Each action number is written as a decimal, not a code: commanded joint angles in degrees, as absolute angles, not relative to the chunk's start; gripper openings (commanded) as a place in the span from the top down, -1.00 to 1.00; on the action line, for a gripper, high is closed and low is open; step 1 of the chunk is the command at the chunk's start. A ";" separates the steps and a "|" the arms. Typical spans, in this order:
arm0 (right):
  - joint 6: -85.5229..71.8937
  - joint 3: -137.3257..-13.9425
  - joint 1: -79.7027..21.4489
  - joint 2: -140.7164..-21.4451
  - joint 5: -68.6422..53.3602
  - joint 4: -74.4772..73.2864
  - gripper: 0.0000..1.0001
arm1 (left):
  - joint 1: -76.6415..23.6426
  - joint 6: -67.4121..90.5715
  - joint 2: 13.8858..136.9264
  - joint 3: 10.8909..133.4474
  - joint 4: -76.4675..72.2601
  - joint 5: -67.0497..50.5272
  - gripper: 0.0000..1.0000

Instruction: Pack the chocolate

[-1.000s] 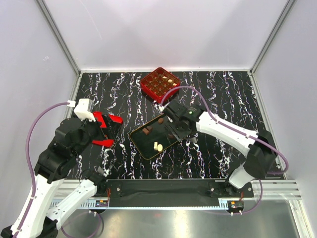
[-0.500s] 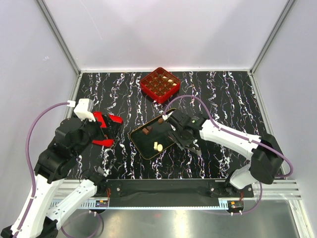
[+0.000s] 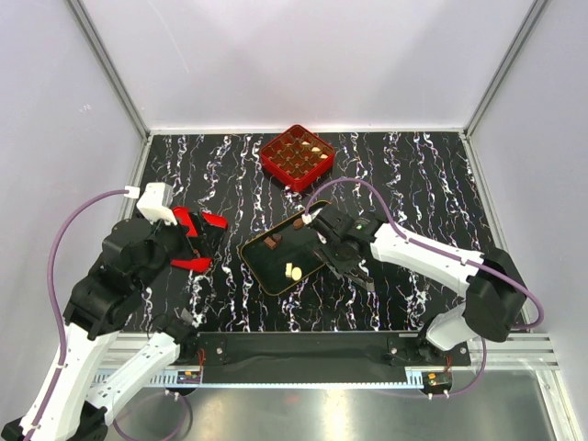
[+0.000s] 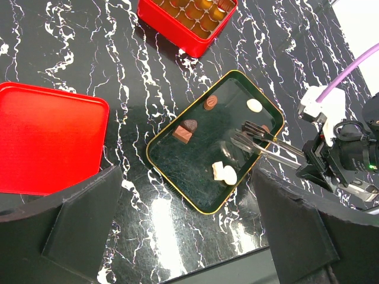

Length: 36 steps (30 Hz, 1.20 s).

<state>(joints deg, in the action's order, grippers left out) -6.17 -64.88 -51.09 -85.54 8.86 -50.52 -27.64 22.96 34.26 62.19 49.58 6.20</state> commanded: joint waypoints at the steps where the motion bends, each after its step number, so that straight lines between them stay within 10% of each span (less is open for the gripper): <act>1: -7.56 -64.69 -51.59 -82.71 7.39 -50.71 -0.05 | -27.42 23.20 34.89 62.23 45.97 5.36 -0.98; 17: -7.03 -67.40 -51.50 -82.44 10.89 -51.59 0.22 | -27.42 23.20 34.98 62.40 45.88 5.27 -0.98; 36: 6.33 -111.07 -37.63 -110.79 19.16 -48.17 0.30 | -27.42 22.06 36.21 62.84 45.61 6.68 -0.98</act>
